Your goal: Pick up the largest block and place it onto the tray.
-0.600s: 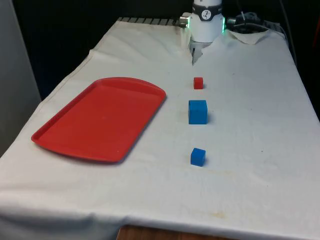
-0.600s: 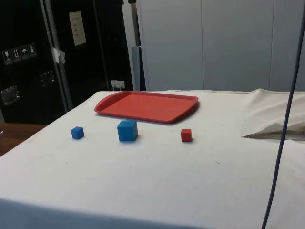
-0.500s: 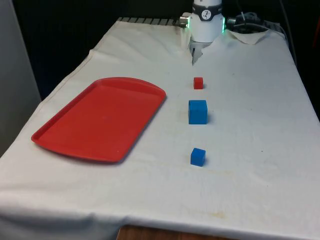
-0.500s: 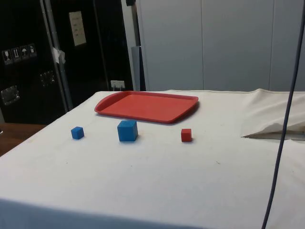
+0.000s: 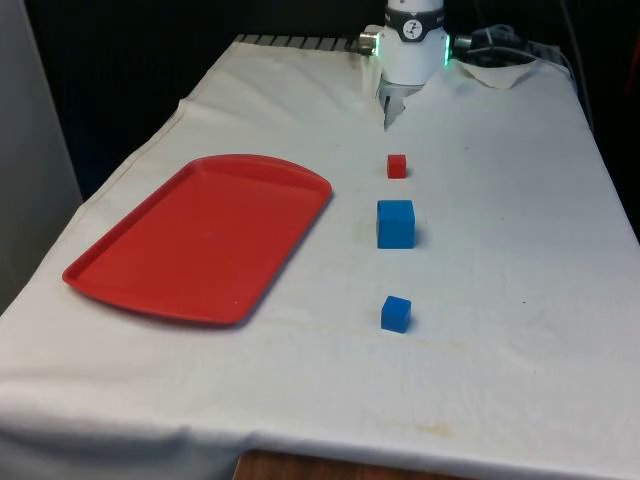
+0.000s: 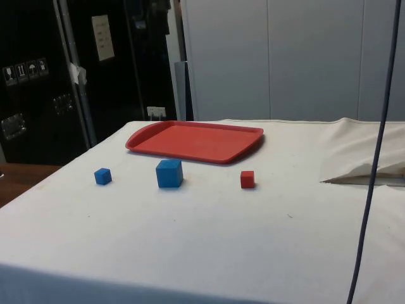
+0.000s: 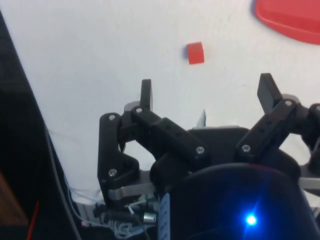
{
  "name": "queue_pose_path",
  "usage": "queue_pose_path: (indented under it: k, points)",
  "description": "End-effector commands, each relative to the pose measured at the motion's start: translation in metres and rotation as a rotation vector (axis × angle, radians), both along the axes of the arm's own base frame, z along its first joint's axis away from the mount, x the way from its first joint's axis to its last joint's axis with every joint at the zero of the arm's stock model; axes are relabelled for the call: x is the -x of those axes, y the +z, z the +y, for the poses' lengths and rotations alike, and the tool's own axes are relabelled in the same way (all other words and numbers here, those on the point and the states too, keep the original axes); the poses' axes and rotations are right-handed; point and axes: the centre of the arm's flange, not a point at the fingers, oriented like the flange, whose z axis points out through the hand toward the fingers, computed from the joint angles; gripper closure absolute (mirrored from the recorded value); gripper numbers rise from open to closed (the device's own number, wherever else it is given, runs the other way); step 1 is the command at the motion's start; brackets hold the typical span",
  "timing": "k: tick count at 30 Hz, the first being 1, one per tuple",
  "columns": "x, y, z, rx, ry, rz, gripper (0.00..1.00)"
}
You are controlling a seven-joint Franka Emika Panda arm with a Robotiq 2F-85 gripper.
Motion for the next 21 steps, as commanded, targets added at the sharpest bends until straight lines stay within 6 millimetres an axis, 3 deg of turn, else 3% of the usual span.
queue_pose_path:
  k: [1, 21]
  points:
    - [-0.001, -0.003, 0.001, -0.004, 0.001, -0.010, 0.00]
    - [-0.014, -0.066, 0.009, 0.000, 0.012, -0.046, 0.00]
